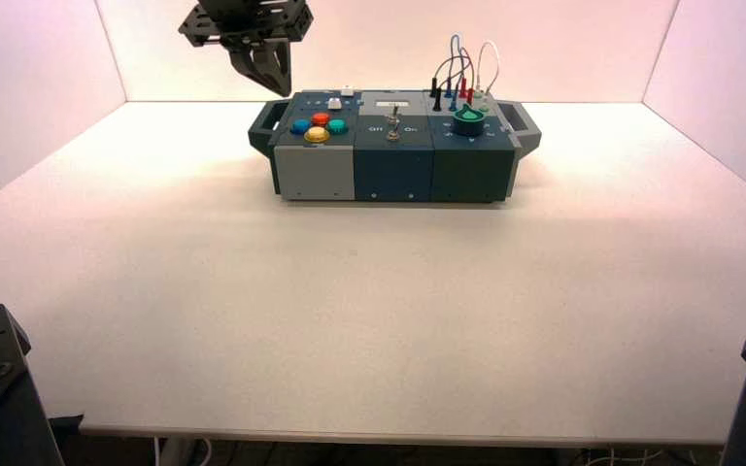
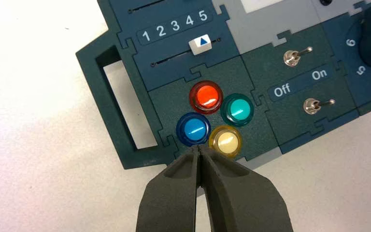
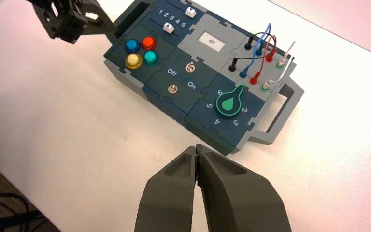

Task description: Move the bottom slider to position 4.

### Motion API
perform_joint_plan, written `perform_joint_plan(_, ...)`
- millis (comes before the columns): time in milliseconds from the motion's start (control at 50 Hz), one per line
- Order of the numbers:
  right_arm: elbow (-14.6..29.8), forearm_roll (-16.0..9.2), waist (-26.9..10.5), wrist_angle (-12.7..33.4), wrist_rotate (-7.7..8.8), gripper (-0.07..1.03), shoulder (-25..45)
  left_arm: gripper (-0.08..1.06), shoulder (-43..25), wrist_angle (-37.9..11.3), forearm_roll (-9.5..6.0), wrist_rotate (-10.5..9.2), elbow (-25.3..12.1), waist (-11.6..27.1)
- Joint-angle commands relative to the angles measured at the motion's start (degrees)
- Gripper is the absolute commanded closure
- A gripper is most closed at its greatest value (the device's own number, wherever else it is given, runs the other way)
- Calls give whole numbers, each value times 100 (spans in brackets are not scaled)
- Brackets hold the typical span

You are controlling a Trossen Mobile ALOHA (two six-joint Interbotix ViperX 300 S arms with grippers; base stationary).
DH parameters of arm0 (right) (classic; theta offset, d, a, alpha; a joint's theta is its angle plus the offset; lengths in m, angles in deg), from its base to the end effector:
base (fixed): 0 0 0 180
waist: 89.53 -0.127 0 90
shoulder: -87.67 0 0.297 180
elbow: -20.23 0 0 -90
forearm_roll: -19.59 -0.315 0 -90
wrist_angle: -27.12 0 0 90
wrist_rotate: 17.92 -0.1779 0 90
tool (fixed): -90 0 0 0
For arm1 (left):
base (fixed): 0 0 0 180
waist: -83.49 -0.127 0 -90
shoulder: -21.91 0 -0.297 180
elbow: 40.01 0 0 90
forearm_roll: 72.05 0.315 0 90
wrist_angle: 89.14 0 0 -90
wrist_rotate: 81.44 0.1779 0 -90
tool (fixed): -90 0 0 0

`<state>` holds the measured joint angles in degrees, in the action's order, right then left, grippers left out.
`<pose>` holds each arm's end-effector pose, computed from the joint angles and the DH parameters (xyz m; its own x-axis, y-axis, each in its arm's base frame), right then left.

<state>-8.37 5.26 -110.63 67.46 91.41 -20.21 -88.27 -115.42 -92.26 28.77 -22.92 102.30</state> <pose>0.2984 0.1457 0.2162 0.5322 0.3771 -0.7580 -0.5499 0.8347 0.0291 0.4033 -0.1661 0.0596 0.3879 -0.2937 -0.8736 0.4145 0.9022 -0.1193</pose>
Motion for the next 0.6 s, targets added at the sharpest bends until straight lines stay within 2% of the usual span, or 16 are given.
perform_joint_plan(20, 88, -18, 18, -26, 0, 99, -79, 101, 88, 290, -18, -9, -62, -9)
perform_joint_plan(120, 88, -18, 9, -35, 0, 99, -88, 101, -62, 448, -18, -9, -141, 9)
perform_joint_plan(400, 79, -26, 9, -53, -9, 99, -132, 101, -633, 800, -44, -9, -694, 53)
perform_joint_plan(600, 79, -18, 9, -62, -9, 99, -132, 101, -984, 844, -44, -9, -1063, 149)
